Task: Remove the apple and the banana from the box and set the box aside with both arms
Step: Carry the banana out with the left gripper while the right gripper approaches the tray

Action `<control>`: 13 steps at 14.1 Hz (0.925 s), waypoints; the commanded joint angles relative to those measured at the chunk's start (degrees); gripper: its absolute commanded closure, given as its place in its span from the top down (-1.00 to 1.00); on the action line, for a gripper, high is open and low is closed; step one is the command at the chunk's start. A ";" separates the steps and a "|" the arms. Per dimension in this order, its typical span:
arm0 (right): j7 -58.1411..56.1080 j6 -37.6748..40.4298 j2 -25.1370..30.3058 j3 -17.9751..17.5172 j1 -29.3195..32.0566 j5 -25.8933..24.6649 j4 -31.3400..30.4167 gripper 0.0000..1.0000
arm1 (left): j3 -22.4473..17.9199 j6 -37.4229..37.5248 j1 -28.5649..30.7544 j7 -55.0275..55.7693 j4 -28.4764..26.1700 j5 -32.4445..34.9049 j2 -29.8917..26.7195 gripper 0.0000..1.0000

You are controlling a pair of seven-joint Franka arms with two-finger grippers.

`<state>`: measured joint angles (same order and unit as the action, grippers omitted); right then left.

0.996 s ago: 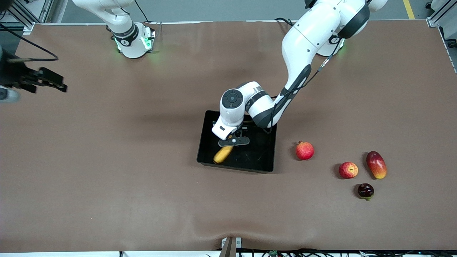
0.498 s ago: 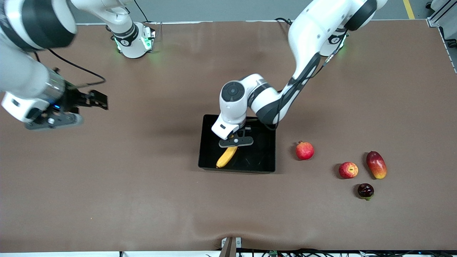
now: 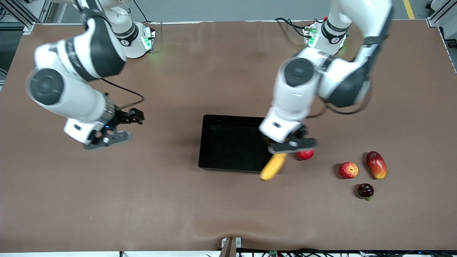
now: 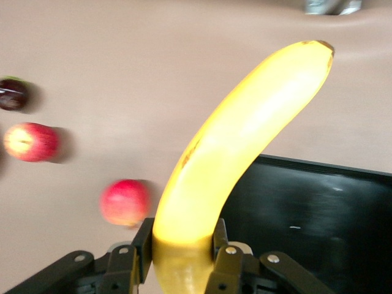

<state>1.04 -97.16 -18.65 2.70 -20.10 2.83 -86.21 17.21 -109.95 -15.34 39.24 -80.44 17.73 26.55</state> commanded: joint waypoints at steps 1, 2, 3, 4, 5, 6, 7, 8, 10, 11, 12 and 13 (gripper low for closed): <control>0.63 -3.10 -3.84 0.46 -1.52 0.51 1.05 1.00 | 0.37 -0.70 7.14 -10.71 -8.05 -0.68 -4.21 -1.00; 0.63 -4.08 -5.33 0.38 -1.87 1.03 1.05 1.00 | 0.37 -1.23 9.51 -15.03 -10.07 -0.68 -4.66 -1.00; 0.10 -4.96 -6.91 0.37 -2.48 1.82 1.05 1.00 | 0.37 -1.58 12.15 -18.72 -12.27 -0.68 -4.84 -1.00; 0.01 -5.57 -7.80 0.37 -2.92 2.61 0.87 1.00 | 0.37 -2.98 14.09 -22.07 -14.90 -0.68 -4.84 -1.00; 0.53 -4.88 -8.59 0.37 -4.41 2.70 0.35 1.00 | 0.37 -5.43 16.02 -24.27 -17.97 -0.68 -4.58 -1.00; 0.71 -4.35 -8.95 0.46 -5.90 2.71 -0.70 1.00 | 0.28 -8.84 17.78 -25.69 -21.39 -0.68 -3.88 -1.00; 2.19 -4.87 -9.30 0.46 -6.70 2.71 -1.84 1.00 | 0.28 -12.97 20.15 -27.27 -24.56 -0.51 -2.66 -1.00; 4.47 -5.66 -10.35 0.38 -7.23 2.97 -1.77 1.00 | 0.28 -17.71 22.26 -29.55 -27.03 -0.33 -1.08 -1.00; 8.34 -11.87 -12.02 0.37 -9.77 3.23 -1.76 1.00 | 0.28 -24.85 24.73 -32.20 -29.07 -0.16 2.43 -1.00; 10.62 -14.69 -13.07 0.46 -11.00 3.23 -1.76 1.00 | 0.28 -26.44 24.66 -32.21 -28.90 -0.24 4.28 -1.00; 13.00 -17.33 -14.04 0.46 -11.97 3.23 -1.76 1.00 | 0.28 -28.28 24.57 -32.03 -28.90 -0.24 5.78 -1.00; 14.76 -19.10 -14.74 0.46 -12.94 3.23 -1.76 1.00 | 0.20 -29.61 24.57 -31.86 -28.99 -0.24 6.66 -1.00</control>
<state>11.93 -113.24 -31.97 2.61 -31.02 5.50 -88.25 16.93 -137.34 9.68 7.65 -109.63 17.72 32.09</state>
